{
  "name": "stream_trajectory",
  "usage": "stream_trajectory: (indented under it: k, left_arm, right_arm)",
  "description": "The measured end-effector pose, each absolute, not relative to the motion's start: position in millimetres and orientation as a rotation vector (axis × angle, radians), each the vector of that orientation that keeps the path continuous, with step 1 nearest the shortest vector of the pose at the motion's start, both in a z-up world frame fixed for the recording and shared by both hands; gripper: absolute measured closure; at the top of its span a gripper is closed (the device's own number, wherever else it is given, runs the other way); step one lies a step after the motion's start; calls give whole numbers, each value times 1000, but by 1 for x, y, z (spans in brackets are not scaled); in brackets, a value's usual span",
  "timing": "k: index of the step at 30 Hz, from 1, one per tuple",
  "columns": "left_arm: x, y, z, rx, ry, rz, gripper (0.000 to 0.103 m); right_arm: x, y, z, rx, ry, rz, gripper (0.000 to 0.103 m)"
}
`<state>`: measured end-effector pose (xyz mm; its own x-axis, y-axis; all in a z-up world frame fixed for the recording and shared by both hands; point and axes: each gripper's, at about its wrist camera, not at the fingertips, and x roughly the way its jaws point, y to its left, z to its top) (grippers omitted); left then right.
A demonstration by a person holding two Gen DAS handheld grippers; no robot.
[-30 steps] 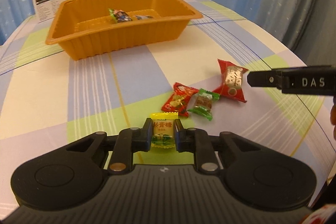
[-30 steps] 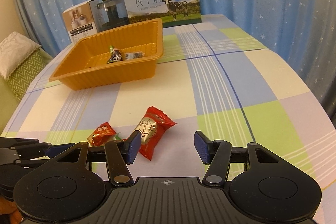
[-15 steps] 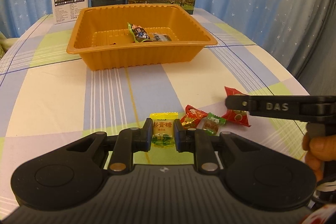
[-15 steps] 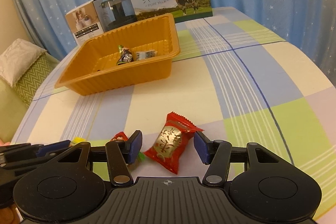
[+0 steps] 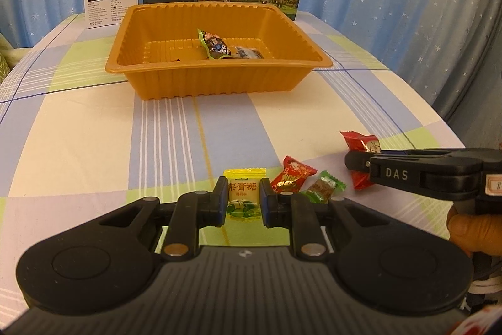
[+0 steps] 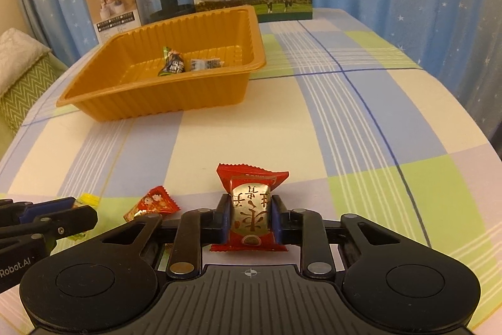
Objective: Organize snacks
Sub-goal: 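Carry the yellow candy in left tool while right tool carries red-gold candy over tray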
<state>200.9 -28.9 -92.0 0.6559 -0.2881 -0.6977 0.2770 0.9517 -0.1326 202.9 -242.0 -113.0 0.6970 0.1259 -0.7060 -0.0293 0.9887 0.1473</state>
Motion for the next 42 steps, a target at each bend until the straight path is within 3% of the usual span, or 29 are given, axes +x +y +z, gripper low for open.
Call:
stream_trajectory:
  k: [26, 42]
  left_arm:
    - [205, -17, -48, -62, 726, -216, 85]
    - [240, 3, -19, -70, 651, -184, 85]
  right_arm:
    - [189, -224, -68, 94, 682, 196, 78]
    - [223, -216, -41, 98, 620, 223, 78]
